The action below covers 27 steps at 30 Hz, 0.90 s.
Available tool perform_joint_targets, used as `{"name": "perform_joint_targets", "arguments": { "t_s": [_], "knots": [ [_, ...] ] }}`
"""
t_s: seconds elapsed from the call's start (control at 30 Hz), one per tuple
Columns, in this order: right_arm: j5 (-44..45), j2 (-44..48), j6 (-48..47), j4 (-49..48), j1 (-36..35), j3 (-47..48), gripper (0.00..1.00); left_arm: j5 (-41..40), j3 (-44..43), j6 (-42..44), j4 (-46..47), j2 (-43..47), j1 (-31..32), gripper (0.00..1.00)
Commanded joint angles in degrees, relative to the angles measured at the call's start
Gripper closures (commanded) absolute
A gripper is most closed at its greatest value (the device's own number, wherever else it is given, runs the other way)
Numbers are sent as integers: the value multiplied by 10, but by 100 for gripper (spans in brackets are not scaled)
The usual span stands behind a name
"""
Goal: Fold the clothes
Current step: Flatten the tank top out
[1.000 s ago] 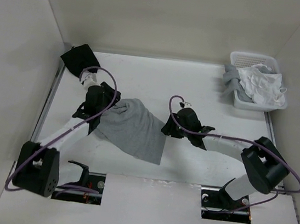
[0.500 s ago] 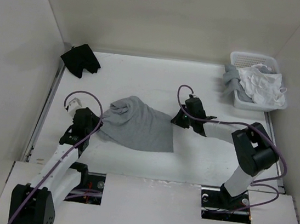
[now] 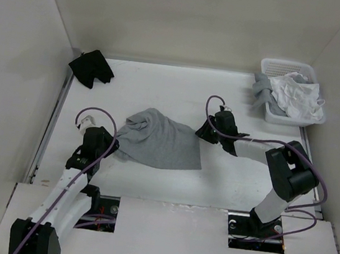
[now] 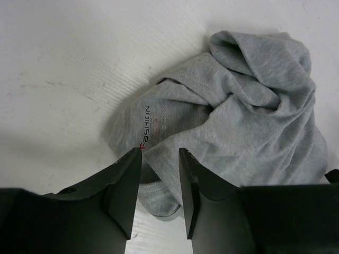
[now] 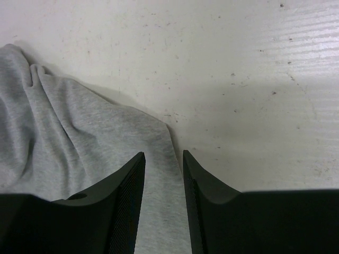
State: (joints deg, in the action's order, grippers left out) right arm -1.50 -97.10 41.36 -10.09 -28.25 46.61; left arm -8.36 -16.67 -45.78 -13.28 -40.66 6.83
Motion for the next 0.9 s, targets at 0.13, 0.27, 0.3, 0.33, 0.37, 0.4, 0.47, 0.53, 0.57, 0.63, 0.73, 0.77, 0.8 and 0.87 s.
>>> {"name": "perform_joint_targets", "arguments": {
  "t_s": [0.13,0.27,0.3,0.33,0.37,0.4,0.47,0.53,0.57,0.63,0.73,0.77,0.8,0.87],
  "knots": [
    [-25,16,-7,-53,-4,-9,61,5,11,-20,-23,26,4,62],
    [-26,18,-8,-58,-5,-9,61,8,13,-16,10,-4,0,65],
    [-26,19,-8,-60,-5,-9,61,7,15,-14,25,-11,0,66],
    [-28,20,-8,-61,-5,-9,61,7,16,-14,34,-15,-1,68],
    [-29,22,-8,-63,-7,-10,61,7,18,-14,43,-20,-3,69],
    [-30,23,-8,-64,-9,-11,61,10,19,-14,51,-24,-5,71],
    [-32,23,-8,-66,-11,-12,61,12,23,-12,66,-29,-5,72],
    [-32,23,-6,-69,-13,-12,62,12,27,-12,76,-33,-6,74],
    [-33,22,-5,-70,-15,-12,62,13,29,-12,81,-33,-6,76],
    [-34,22,-3,-71,-18,-12,62,13,32,-11,88,-32,-6,79],
    [-34,23,-2,-72,-21,-13,62,13,37,-10,104,-29,-9,82],
    [-34,24,-1,-72,-22,-13,62,13,37,-11,109,-28,-9,83],
    [-34,25,-1,-73,-24,-15,62,13,37,-12,113,-28,-9,83],
    [-33,28,-1,-76,-26,-20,62,14,37,-9,115,-35,-9,82]
  ]
}}
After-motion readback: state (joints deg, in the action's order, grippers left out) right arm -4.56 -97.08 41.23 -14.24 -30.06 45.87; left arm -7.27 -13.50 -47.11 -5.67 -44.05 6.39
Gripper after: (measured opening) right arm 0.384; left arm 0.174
